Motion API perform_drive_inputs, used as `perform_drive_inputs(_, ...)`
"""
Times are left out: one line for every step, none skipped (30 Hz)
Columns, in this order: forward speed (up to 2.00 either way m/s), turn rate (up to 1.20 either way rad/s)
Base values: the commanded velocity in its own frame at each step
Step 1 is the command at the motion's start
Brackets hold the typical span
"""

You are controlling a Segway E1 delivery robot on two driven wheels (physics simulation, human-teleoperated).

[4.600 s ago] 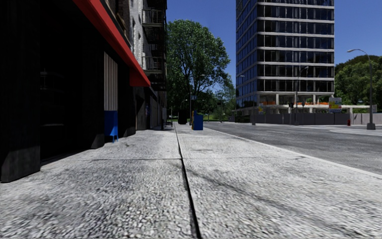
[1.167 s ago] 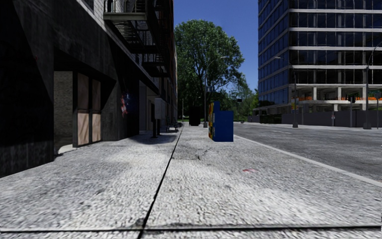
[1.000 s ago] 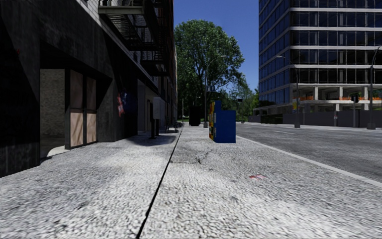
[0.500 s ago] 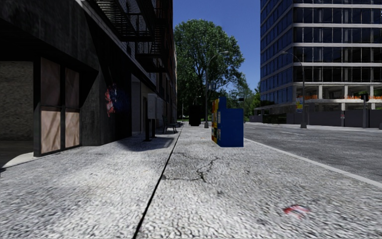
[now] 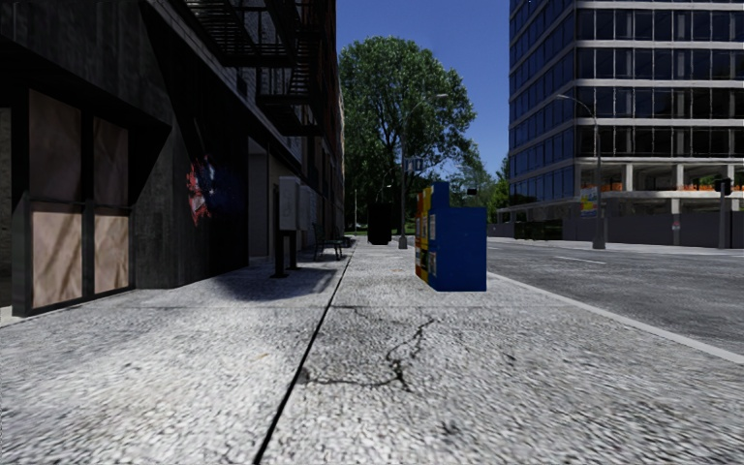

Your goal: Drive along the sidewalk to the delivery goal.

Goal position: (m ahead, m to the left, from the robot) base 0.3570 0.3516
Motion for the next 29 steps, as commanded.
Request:
perform_drive_inputs(0.0,0.0)
perform_drive_inputs(0.0,0.0)
perform_drive_inputs(0.0,0.0)
perform_drive_inputs(0.0,0.0)
perform_drive_inputs(0.0,0.0)
perform_drive_inputs(0.0,0.0)
perform_drive_inputs(0.0,0.0)
perform_drive_inputs(0.0,0.0)
perform_drive_inputs(0.0,0.0)
perform_drive_inputs(0.0,0.0)
perform_drive_inputs(0.0,0.0)
perform_drive_inputs(0.0,0.0)
perform_drive_inputs(0.0,0.0)
perform_drive_inputs(0.0,0.0)
perform_drive_inputs(0.0,0.0)
perform_drive_inputs(0.0,0.0)
perform_drive_inputs(0.0,0.0)
perform_drive_inputs(0.0,0.0)
perform_drive_inputs(0.0,0.0)
perform_drive_inputs(0.0,0.0)
perform_drive_inputs(0.0,0.0)
perform_drive_inputs(0.0,0.0)
perform_drive_inputs(0.0,0.0)
perform_drive_inputs(0.0,0.0)
perform_drive_inputs(0.0,0.0)
perform_drive_inputs(0.0,0.0)
perform_drive_inputs(0.0,0.0)
perform_drive_inputs(0.0,0.0)
perform_drive_inputs(0.0,0.0)
